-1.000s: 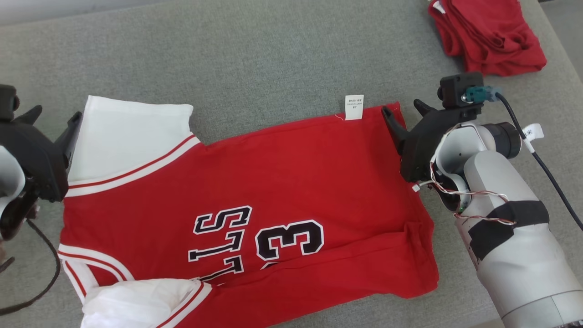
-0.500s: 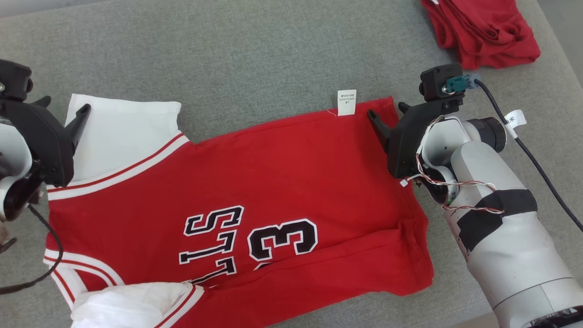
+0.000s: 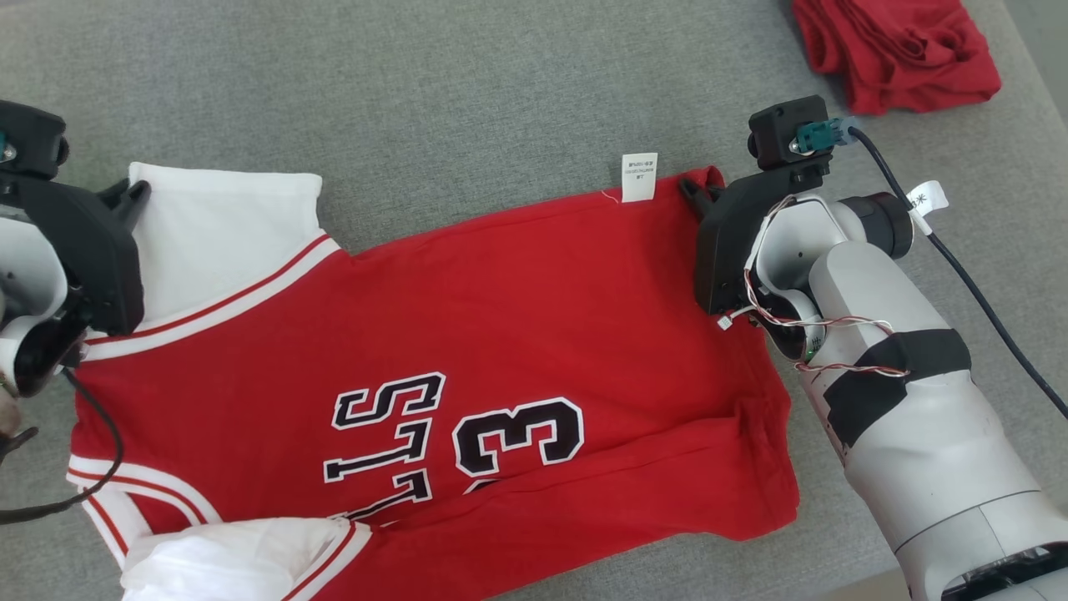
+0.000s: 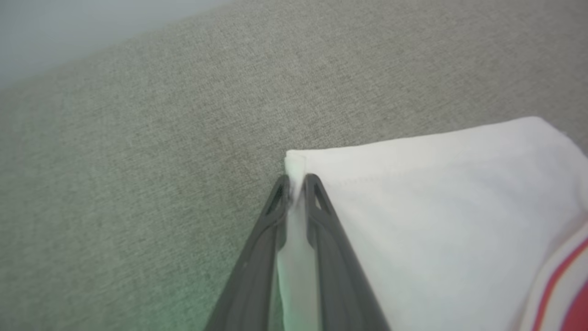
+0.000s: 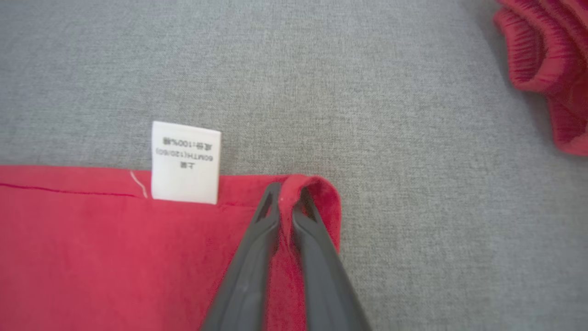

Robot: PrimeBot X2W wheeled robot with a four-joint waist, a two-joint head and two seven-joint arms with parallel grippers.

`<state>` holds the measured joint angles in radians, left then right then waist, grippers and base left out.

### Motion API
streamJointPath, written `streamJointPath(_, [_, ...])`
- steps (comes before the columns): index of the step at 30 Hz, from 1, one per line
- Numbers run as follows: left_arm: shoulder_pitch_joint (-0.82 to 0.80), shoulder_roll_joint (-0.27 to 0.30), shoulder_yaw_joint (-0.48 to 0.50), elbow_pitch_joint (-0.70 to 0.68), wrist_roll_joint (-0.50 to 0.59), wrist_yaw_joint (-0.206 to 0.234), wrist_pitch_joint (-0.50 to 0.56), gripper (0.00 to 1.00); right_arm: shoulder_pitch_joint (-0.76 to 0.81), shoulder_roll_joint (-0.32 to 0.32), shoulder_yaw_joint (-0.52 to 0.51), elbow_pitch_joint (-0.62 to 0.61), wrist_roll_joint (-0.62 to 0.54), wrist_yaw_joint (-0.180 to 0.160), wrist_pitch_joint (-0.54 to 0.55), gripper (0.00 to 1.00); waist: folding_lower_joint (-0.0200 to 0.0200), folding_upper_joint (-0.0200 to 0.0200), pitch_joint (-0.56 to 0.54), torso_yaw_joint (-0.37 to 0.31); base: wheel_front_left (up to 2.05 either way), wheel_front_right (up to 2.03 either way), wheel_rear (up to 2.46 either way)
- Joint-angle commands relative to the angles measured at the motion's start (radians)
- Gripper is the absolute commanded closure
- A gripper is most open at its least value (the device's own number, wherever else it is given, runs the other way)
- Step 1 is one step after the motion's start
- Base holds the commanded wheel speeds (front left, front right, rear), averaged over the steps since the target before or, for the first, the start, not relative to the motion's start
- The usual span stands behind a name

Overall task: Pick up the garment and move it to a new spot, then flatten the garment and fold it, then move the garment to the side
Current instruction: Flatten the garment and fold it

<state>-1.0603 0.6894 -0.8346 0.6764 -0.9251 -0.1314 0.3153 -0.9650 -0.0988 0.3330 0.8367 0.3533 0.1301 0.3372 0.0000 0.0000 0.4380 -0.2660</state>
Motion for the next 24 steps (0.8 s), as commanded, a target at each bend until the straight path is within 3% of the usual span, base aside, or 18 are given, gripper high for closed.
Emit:
streamJointPath(1, [-0.005, -0.003, -0.015, 0.006, -0.011, 0.002, -0.001, 1.0, -0.01, 0.002, 0.001, 0.009, -0.008, 0.0, -0.006, 1.0, 0.0, 0.0, 0.004, 0.004, 0.0, 0.0, 0.0])
streamJointPath(13, [-0.031, -0.015, -0.079, -0.026, -0.019, 0.002, -0.191, 1.0, 0.023, -0.042, -0.021, 0.049, -0.032, 0.0, -0.186, 1.0, 0.0, 0.0, -0.057, 0.053, 0.0, 0.0, 0.0])
streamJointPath(21, [0.059, -0.019, -0.072, -0.085, -0.041, 0.004, -0.355, 1.0, 0.118, -0.065, -0.027, 0.04, -0.001, 0.0, -0.321, 1.0, 0.0, 0.0, -0.123, 0.096, 0.0, 0.0, 0.0])
streamJointPath(24, [0.118, -0.01, -0.059, -0.133, -0.043, 0.024, -0.428, 1.0, 0.166, -0.084, -0.021, 0.016, 0.012, 0.0, -0.374, 1.0, 0.0, 0.0, -0.154, 0.112, 0.0, 0.0, 0.0])
